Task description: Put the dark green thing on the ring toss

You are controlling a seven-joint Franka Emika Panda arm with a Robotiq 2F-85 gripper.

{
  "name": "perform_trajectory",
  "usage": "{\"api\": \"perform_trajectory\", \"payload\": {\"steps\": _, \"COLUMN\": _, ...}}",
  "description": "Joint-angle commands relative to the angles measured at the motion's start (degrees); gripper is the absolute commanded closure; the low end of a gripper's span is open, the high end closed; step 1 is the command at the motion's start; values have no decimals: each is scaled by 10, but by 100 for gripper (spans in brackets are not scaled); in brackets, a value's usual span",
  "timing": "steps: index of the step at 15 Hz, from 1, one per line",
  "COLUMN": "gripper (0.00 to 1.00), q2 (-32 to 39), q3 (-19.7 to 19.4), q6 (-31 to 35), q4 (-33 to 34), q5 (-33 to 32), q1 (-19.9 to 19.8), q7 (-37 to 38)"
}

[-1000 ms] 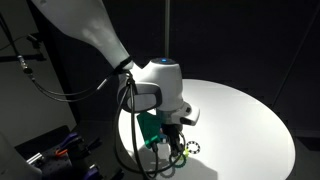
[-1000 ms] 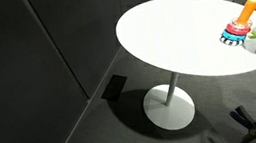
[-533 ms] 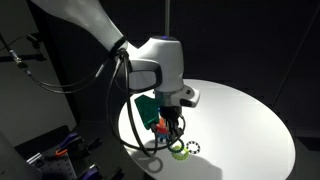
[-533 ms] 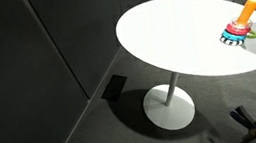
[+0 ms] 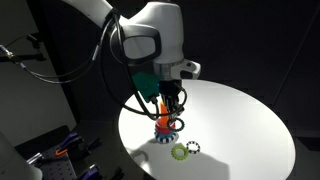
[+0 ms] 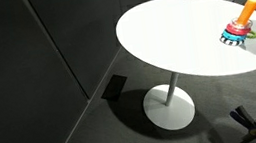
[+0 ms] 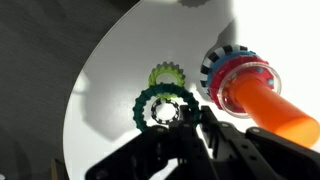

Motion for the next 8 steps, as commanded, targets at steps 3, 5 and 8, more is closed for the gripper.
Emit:
{"api": "perform_trajectory", "payload": {"steps": 3, "gripper": 94, "q2": -49, "q3": 8, "q6": -60, "q4": 21, "q5": -1, "q1": 15, "q7": 12}}
{"api": "perform_trajectory", "payload": {"steps": 5, "gripper": 94, "q2": -55, "q3": 12, "q6": -73, "q4": 29, "q5": -1, "q1": 22, "q7": 19}}
{"api": "perform_trajectory", "payload": {"steps": 8, "gripper": 94, "q2": -55, "q3": 22, "q6": -86, "q4": 40, "q5": -3, "q1": 33, "q7": 36}}
